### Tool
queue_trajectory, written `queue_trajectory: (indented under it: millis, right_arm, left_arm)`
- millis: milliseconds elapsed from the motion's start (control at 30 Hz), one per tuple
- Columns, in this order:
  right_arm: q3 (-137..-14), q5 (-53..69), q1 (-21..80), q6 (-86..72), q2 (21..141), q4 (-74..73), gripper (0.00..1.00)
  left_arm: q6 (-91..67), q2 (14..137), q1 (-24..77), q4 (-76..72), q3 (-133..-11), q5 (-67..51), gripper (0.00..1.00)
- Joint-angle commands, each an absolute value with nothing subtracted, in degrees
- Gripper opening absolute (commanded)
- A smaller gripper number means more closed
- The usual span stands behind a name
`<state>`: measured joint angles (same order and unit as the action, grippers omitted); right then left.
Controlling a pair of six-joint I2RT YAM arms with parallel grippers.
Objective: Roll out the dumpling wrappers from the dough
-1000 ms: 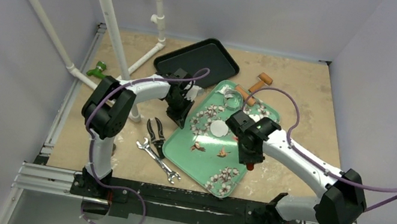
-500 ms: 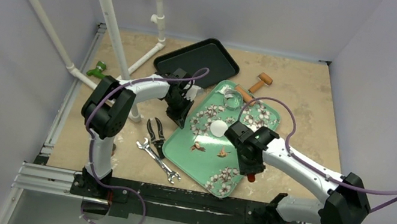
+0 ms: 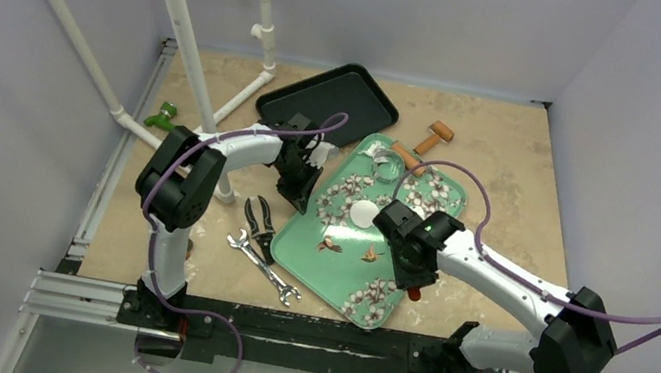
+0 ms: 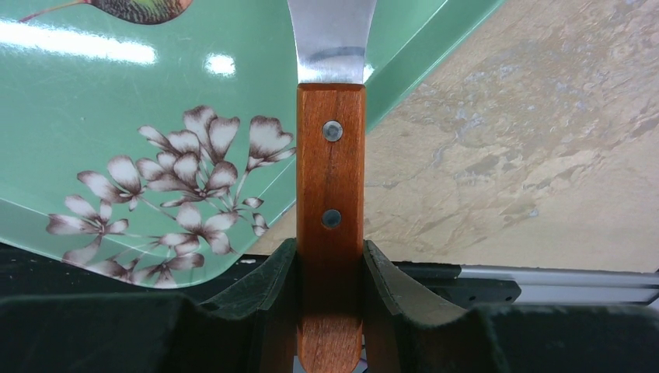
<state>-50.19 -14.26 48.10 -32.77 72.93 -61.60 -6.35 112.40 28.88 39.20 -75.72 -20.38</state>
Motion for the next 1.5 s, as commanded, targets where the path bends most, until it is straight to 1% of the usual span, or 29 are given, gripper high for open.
queue_trajectory:
  millis: [0,200,533,933,1233,1467]
  right_arm:
    - [-50.0,-13.3,48.5,-31.6,72.5,-61.0,0.0]
    - [-48.9,-10.7,49.3,-31.0,71.8,-60.8,0.0]
    - [-50.4,-7.6,51.1,-29.8,72.4,-62.8,0.0]
    - [-54.6,-9.9,52.0,-27.1,77.9,-63.4,0.0]
    - [-57.1,-9.8,53.7,-25.9,77.9,-68.2,0.0]
    - [-59.0,-9.1,54.9,-24.8,80.0,-68.4,0.0]
  left_arm:
    - [-4.5,111.8,28.5,41.9,-74.4,-19.9,0.0]
    - [-4.6,111.8,28.6,41.9,-74.8,-19.9,0.0]
    - [-4.7,111.6,28.5,42.0,-74.9,-20.1,0.0]
    - [-4.7,111.5,28.5,42.0,-75.1,-20.1,0.0]
    - [-4.9,111.5,28.6,41.9,-75.3,-20.2,0.0]
    - [-4.8,111.4,28.5,41.9,-75.3,-20.3,0.0]
